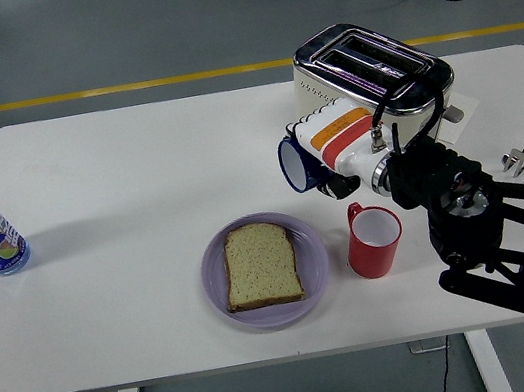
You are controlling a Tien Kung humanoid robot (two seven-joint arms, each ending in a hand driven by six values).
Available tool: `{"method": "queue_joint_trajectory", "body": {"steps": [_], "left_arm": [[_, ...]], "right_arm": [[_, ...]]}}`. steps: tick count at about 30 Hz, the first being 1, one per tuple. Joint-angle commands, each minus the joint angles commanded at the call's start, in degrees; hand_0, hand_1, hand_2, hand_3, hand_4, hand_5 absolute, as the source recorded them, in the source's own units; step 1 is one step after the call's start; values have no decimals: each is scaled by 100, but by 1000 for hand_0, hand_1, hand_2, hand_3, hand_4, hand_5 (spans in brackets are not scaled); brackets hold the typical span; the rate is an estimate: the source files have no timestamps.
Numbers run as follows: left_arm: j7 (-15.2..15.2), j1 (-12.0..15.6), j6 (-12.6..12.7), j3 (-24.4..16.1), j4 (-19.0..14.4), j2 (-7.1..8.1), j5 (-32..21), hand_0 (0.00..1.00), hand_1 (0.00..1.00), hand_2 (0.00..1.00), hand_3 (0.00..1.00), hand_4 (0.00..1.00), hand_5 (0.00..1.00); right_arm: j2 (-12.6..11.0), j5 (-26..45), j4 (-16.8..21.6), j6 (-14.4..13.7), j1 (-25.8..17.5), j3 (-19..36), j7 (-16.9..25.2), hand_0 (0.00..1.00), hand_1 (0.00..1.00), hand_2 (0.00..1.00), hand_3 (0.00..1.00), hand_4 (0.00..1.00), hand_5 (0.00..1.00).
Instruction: Pick up the cup,pour liquid into bread,place the cup on the desk
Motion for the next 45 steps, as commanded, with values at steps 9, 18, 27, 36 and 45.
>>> {"method": "queue_joint_trajectory", "body": {"steps": [9, 18, 27, 36, 45], "left_arm": [[1, 52, -2, 56, 1, -6, -36, 633, 639, 650, 503, 238, 861], [2, 60, -3, 82, -1, -4, -64, 633, 639, 651, 503, 239, 861], [3, 21, -3, 52, -4, 3, -57, 633, 639, 650, 503, 240, 865], [4, 8, -2, 34, -4, 8, -55, 633, 639, 649, 503, 240, 865], [5, 9, -4, 5, -4, 5, -29, 633, 639, 650, 503, 239, 864]], "right_arm": [[93, -176, 170, 337, 385, -332, -119, 463, 480, 590, 572, 607, 2], [329, -557, 289, 713, 770, -685, -119, 479, 486, 593, 573, 602, 2], [396, -865, 298, 1007, 948, -873, -119, 508, 501, 603, 574, 589, 2], [361, -939, 313, 1113, 981, -962, -119, 514, 508, 606, 574, 584, 2], [333, -512, 219, 619, 683, -561, -119, 510, 509, 606, 573, 581, 2]]}}
